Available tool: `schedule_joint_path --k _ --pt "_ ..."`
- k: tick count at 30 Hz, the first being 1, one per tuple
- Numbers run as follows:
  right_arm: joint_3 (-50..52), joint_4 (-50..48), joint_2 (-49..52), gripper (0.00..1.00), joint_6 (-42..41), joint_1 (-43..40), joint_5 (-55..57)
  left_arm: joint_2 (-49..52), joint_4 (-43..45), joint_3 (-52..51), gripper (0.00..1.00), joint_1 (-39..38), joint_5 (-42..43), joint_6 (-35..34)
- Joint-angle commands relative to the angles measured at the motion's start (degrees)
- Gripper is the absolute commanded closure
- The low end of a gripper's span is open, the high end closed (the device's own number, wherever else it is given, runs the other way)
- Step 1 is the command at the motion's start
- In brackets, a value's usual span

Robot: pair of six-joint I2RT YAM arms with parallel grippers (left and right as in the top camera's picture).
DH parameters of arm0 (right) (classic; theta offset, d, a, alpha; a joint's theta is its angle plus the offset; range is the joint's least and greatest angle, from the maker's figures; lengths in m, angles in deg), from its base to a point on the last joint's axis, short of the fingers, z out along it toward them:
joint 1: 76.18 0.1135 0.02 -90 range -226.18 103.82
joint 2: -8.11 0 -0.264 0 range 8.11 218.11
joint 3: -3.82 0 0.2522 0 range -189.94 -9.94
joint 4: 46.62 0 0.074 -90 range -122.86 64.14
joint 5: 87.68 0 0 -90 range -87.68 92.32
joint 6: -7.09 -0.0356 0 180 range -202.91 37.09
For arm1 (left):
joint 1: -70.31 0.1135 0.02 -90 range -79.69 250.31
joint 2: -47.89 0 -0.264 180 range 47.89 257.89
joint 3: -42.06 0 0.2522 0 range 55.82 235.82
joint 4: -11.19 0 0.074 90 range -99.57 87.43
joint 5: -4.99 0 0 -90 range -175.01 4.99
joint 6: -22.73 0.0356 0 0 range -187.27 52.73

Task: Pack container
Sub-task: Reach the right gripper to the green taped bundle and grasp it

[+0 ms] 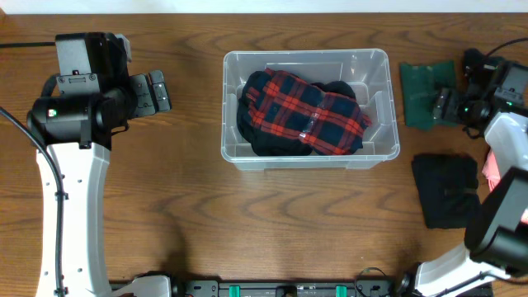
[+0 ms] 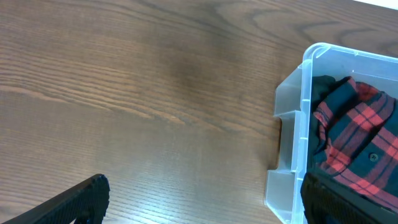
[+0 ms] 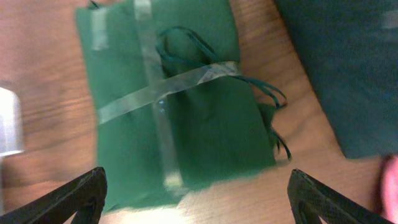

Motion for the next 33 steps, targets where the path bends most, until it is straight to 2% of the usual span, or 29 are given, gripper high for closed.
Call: schedule_joint_path --k 1,9,16,18,20,26,33 --pt "0.2 -2.5 3.9 0.09 4.5 -0.7 -0.6 0.5 -0.1 0.0 0.02 0.2 0.4 -0.3" --pt "0.2 -11.0 10.7 0.08 4.5 -1.1 2.4 0.6 -0.2 0.0 0.02 0.2 0.4 -0.3" --pt "0.2 -10.9 16.5 0.09 4.0 -1.0 -0.1 0.6 -0.2 0.0 0.02 0.2 0.4 -0.3" --pt "0.2 -9.7 17.6 0.17 4.0 -1.0 -2.6 0.6 -0.2 0.0 0.02 0.2 0.4 -0.3" --pt "0.2 -9.4 17.7 0.43 4.0 -1.0 -5.0 0.6 -0.2 0.0 0.02 0.2 0.4 -0.3" --pt "0.2 -9.2 15.5 0.97 1.1 -1.0 -8.4 0.6 -0.2 0.0 0.02 0.2 0.4 -0.3" --pt "0.2 -9.0 5.7 0.99 0.4 -0.9 -8.7 0.6 -0.2 0.0 0.02 0.2 0.3 -0.3"
